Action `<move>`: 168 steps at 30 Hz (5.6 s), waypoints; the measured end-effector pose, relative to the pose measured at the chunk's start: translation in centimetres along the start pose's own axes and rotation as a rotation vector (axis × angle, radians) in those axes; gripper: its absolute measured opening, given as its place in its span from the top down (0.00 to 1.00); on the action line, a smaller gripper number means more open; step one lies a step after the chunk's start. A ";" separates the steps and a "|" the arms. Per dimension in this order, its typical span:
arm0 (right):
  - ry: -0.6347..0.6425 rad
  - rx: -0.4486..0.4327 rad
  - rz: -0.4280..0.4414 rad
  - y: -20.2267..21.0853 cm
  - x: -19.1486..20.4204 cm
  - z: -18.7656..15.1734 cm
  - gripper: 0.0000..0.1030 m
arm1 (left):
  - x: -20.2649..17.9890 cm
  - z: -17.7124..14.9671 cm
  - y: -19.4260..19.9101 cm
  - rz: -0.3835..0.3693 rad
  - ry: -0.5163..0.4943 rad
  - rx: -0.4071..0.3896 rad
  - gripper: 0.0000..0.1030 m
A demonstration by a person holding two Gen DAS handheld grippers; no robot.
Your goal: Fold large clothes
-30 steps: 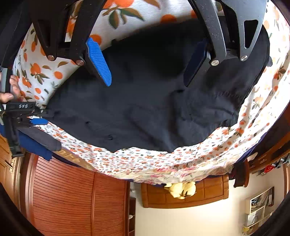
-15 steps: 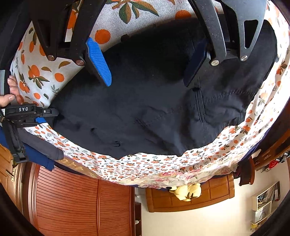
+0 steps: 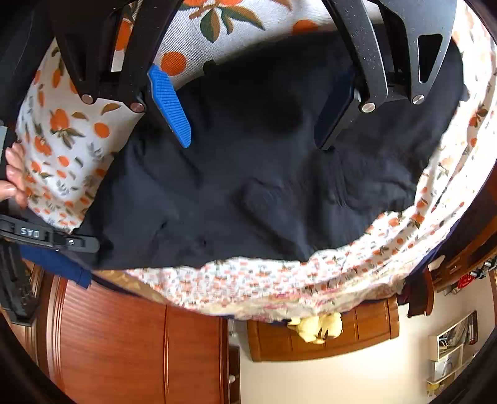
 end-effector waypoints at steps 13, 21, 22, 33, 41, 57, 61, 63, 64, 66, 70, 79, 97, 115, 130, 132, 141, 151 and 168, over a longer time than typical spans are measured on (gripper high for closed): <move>0.215 -0.108 0.116 2.5 12.6 4.0 0.88 | 6.5 -1.3 6.4 0.034 0.103 -0.120 0.20; 0.323 -0.091 0.229 0.3 20.2 4.2 0.88 | 11.0 -4.1 8.9 0.102 0.185 -0.137 0.20; 0.337 -0.084 0.242 -0.7 20.6 4.3 0.88 | 11.5 -4.6 9.0 0.111 0.194 -0.130 0.20; 0.415 0.094 0.238 -8.9 23.9 1.6 0.87 | 15.6 -7.3 9.9 0.168 0.272 -0.115 0.20; 0.398 0.124 0.209 -7.3 25.7 2.9 0.55 | 16.2 -7.4 10.1 0.163 0.294 -0.132 0.20; 0.338 0.109 0.108 -5.6 17.5 0.1 0.47 | 12.8 -4.6 9.4 0.107 0.258 -0.190 0.20; 0.296 0.194 0.156 -7.5 16.3 -2.0 0.48 | 11.9 -3.3 9.1 0.078 0.257 -0.219 0.20; 0.305 0.204 0.158 -8.3 16.3 -2.8 0.48 | 11.5 -2.8 8.8 0.068 0.249 -0.226 0.21; 0.314 0.206 0.156 -8.5 16.5 -3.1 0.48 | 11.1 -2.5 8.4 0.067 0.236 -0.220 0.25; 0.330 0.208 0.145 -9.1 16.5 -3.5 0.48 | 10.5 -2.2 7.5 0.070 0.216 -0.195 0.38; 0.329 0.207 0.168 -8.9 16.1 -4.1 0.48 | 9.9 -2.0 5.6 0.075 0.189 -0.142 0.50; 0.318 0.165 0.234 -6.7 13.8 -3.9 0.48 | 9.3 -1.1 7.2 0.111 0.148 -0.133 0.93; 0.344 0.106 0.347 -6.4 19.5 0.1 0.76 | 12.9 -7.0 8.9 0.222 0.184 -0.005 0.93; 0.374 0.151 0.269 -9.0 18.4 -2.2 0.75 | 13.4 -9.6 9.7 0.189 0.254 0.050 0.83; 0.370 0.148 0.188 -19.1 15.6 4.8 0.30 | 14.0 -11.2 9.6 0.259 0.307 0.055 0.21; 0.357 0.154 0.190 -20.7 15.8 5.5 0.23 | 14.1 -11.3 8.9 0.267 0.300 0.069 0.21; 0.283 0.227 0.209 -25.9 16.3 5.9 0.15 | 13.9 -11.3 7.2 0.247 0.272 0.095 0.24; 0.213 0.312 0.248 -28.8 15.9 6.6 0.09 | 13.6 -11.3 6.2 0.206 0.284 0.097 0.36; 0.077 0.412 0.303 -31.0 15.2 6.5 0.17 | 13.2 -11.4 5.6 0.143 0.327 0.097 0.49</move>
Point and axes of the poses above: each gripper's, at about its wrist camera, not at the fingertips, and y roughly against the way its jaws point, x to its left, z to its top, the point moved 3 cm from there along -y, roughly the way its jaws point, and after that the axes turned 7 degrees about -y, right-handed, at the moved point
